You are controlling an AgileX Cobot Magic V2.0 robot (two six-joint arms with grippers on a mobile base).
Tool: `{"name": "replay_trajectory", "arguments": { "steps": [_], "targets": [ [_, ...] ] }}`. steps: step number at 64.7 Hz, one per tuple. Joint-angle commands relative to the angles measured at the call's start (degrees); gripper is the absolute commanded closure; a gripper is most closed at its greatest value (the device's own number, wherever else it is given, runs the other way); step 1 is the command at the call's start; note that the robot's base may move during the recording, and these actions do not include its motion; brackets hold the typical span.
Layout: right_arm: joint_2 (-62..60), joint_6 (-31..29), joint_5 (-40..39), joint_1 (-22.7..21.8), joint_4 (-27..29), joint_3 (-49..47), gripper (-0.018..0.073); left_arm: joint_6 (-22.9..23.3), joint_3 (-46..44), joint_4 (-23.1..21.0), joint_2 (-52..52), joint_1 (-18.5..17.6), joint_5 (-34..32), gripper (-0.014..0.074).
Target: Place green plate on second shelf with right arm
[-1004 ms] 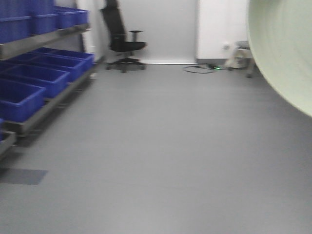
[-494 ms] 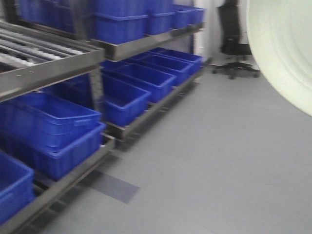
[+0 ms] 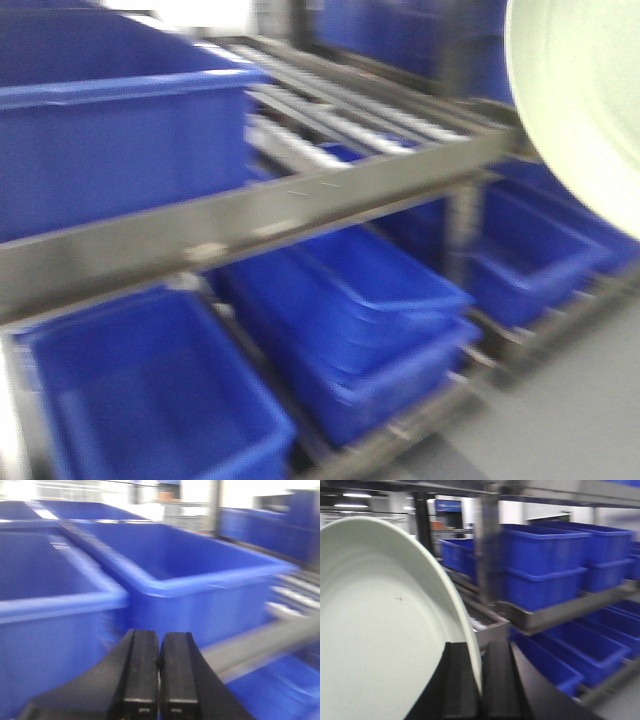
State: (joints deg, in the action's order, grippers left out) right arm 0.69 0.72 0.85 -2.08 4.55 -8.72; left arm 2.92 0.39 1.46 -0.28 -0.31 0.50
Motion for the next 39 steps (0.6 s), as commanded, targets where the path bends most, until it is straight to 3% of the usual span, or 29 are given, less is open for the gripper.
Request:
{"name": "replay_trajectory", "arguments": {
  "steps": [1, 39],
  "targets": [
    [0.55, 0.29, -6.85, -0.36, 0.71, -1.71, 0.0506, 0.36, 2.40, -0.50, -0.99, -0.18, -4.77, 0.0466],
    [0.55, 0.29, -6.85, -0.31, 0.71, -1.71, 0.0506, 0.36, 2.40, -0.50, -0.99, 1.02, -4.77, 0.0466]
  ]
}}
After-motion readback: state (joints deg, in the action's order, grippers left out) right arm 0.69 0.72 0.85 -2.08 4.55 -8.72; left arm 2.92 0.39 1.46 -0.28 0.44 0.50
